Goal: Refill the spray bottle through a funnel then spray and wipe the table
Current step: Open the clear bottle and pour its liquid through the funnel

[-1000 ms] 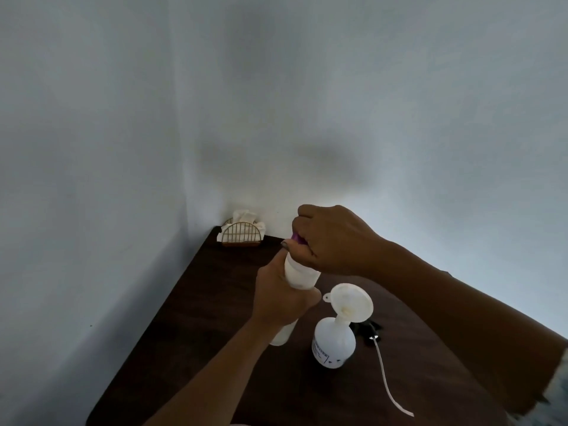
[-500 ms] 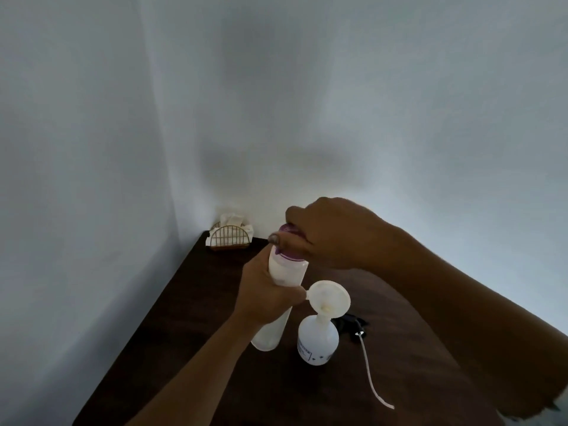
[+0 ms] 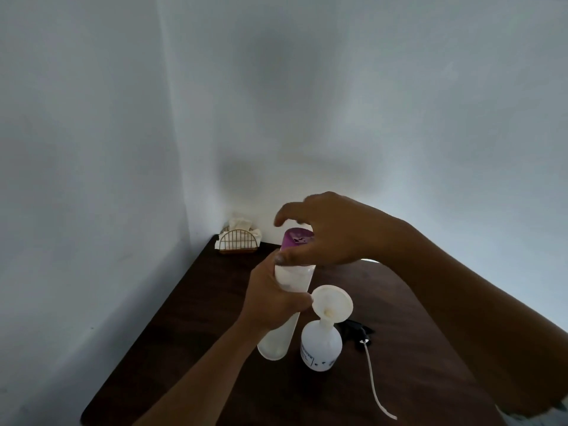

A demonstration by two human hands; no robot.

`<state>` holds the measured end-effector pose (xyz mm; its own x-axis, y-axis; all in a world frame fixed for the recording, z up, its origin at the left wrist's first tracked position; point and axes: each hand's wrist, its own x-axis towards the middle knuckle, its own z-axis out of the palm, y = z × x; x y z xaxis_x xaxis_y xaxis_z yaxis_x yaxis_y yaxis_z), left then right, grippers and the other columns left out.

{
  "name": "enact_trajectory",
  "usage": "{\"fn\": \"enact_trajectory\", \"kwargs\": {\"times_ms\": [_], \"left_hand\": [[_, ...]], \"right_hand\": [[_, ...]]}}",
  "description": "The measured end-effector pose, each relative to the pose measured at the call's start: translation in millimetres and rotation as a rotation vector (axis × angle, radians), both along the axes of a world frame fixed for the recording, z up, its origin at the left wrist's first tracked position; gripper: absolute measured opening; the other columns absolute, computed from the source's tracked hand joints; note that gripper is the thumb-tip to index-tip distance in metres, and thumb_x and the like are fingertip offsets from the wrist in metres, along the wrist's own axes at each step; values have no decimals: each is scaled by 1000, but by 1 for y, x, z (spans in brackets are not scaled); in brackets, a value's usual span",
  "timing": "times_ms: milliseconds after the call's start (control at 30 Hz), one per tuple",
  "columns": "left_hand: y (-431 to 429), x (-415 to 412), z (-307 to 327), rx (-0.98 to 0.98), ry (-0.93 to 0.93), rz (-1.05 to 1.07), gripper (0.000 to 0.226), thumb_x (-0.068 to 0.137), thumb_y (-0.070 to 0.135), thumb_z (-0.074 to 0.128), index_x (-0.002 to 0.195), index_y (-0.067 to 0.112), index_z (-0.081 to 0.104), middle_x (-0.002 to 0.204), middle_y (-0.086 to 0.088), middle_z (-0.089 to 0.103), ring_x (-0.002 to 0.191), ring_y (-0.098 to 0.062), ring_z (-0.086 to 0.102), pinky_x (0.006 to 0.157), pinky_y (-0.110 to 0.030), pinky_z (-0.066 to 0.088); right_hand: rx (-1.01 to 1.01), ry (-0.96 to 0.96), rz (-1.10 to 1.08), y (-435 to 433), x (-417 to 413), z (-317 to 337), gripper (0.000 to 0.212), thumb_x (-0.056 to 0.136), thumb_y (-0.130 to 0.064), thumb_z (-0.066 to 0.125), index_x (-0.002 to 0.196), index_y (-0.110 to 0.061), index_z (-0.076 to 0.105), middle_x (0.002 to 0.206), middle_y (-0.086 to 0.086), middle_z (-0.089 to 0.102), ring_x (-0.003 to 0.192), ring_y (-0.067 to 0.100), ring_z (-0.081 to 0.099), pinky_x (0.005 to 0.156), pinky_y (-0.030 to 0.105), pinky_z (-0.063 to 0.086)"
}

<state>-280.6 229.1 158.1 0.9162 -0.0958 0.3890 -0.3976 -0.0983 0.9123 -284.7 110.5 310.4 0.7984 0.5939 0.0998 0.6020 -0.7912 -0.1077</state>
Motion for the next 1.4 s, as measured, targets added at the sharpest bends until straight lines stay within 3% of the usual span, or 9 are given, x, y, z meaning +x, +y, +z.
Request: {"fn": "enact_trajectory", "kwargs": {"times_ms": [167,300,467,600,767,933,1133,1267,1400], "left_hand": [[-4,-6,1,16,-2,5,48,47,16,75,88,32,56,81,6,65,76,-10,64,58,-16,52],[-5,-5,-1,15,-2,-12,46,48,14,75,90,23,60,82,0,66,76,-16,65,60,-23,54],[-8,-6,-3,4,-7,-1,47,49,11,75,87,32,57,78,7,65,73,-5,64,57,-14,52],[-12,-5,-6,31,-4,-7,46,48,13,76,90,25,61,82,3,66,77,-14,65,61,-24,55],[-20,-6,-9,26,-4,-48,51,49,9,75,91,32,57,82,8,65,80,-5,64,61,-16,53],[-27,-2,-11,36,-3,-46,51,49,10,75,89,33,56,84,7,63,81,-3,62,61,-15,52],[-33,0,-17,56,-13,-72,48,46,28,73,91,34,57,83,10,65,80,-2,64,63,-14,52],[-39,2,-20,47,9,-88,50,48,27,73,95,33,58,89,8,66,86,-5,64,67,-18,54],[-39,5,-24,22,30,-94,55,45,29,73,98,29,59,94,2,67,87,-11,65,70,-26,57]], "right_hand": [[-14,98,115,-3,-1,2,28,78,-28,68,107,-28,63,99,-7,58,93,11,53,73,23,47],[27,68,-31,-5,-1,-2,51,75,-57,65,117,-30,54,106,-4,60,93,14,54,75,27,48],[5,175,107,-12,-2,-3,36,76,-25,69,110,-32,59,102,-6,55,95,13,52,77,28,49],[52,96,-73,-17,0,-12,58,72,-66,60,118,-32,52,106,-3,62,95,15,57,80,33,52],[2,206,60,-28,1,-14,36,72,-27,72,103,-33,54,99,-7,54,89,13,51,66,22,47],[65,93,-125,-37,3,-25,56,71,-63,65,111,-25,54,98,-5,63,82,10,55,65,22,45],[68,261,56,-49,-3,-21,41,69,-5,70,94,-34,55,98,-12,46,88,3,44,63,10,40],[222,279,52,-53,-4,-25,20,73,-6,71,79,-22,61,104,-1,55,97,7,51,70,13,44],[351,240,44,-62,-1,-30,22,76,-4,70,85,-22,64,101,0,62,98,16,58,81,32,52]]}}
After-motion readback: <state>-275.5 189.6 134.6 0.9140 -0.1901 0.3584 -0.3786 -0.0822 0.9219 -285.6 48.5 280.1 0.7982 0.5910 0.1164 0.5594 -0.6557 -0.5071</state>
